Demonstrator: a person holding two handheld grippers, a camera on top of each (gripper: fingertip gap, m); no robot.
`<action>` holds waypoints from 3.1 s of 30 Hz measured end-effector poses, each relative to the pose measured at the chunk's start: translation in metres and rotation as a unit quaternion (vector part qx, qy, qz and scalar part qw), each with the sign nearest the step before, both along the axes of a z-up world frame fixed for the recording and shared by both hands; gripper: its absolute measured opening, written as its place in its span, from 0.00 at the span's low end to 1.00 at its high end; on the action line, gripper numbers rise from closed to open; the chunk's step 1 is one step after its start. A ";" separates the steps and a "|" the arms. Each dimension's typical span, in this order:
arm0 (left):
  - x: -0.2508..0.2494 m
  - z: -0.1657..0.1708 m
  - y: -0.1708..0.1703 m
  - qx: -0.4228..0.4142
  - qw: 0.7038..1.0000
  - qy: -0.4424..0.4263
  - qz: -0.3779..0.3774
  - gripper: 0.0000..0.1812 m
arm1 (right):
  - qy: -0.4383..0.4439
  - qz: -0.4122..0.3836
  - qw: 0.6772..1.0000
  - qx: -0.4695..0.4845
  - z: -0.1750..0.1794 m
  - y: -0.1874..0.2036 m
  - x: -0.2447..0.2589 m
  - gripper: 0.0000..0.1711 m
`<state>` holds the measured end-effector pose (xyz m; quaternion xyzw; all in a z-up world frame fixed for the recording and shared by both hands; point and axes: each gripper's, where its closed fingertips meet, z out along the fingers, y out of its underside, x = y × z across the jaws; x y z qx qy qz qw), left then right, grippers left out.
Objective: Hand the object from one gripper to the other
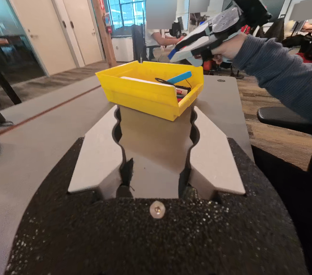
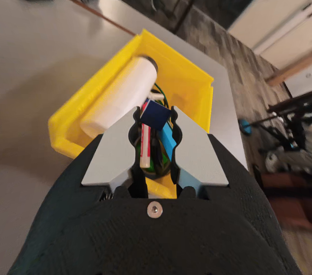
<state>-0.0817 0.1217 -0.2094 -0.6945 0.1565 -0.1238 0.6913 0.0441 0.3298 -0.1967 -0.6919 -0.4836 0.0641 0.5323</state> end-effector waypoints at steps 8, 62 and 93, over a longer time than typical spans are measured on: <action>-0.007 -0.020 0.009 -0.075 0.996 -0.041 0.010 0.48 | -0.031 -0.020 0.994 -0.100 -0.048 0.008 0.004 0.34; -0.391 -0.085 -0.092 -0.422 0.647 0.519 0.365 0.00 | 0.121 0.226 0.958 -0.125 0.035 -0.095 -0.054 0.31; 0.040 0.042 -0.040 0.159 0.969 0.112 -0.156 0.00 | 0.109 0.552 0.767 -0.308 0.019 -0.276 -0.095 0.26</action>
